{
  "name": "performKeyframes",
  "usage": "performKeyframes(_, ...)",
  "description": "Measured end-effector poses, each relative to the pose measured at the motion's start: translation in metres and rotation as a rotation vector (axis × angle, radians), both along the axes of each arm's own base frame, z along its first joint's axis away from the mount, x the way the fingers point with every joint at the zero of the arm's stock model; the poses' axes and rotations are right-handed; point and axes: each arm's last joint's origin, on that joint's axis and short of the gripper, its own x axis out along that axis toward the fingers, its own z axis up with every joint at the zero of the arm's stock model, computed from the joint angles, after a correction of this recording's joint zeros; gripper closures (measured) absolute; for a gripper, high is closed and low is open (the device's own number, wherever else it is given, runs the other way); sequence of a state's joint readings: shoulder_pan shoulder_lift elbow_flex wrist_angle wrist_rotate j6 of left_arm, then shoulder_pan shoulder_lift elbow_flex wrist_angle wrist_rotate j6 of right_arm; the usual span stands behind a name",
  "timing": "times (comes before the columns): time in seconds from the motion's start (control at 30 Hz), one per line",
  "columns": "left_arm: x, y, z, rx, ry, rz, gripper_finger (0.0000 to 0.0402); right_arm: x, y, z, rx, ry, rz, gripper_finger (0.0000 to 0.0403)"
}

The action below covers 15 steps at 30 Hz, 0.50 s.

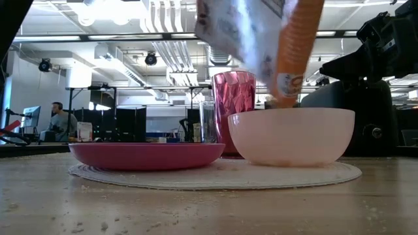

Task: Arrange a breakfast setting
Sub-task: Pour the cereal from the cereal box into the orange bowl

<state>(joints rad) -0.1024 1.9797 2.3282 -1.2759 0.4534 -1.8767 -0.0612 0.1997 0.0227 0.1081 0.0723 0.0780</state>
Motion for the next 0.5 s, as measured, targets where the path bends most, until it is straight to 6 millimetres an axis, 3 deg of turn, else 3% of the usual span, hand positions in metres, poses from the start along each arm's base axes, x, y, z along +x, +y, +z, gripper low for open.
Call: performKeyframes(0.5, 0.0020, 0.0039, 0.0008, -0.035, 0.013, 0.055, 0.0402, 0.0000, 0.0000, 0.0000, 0.000, 0.000, 0.000, 0.0335)
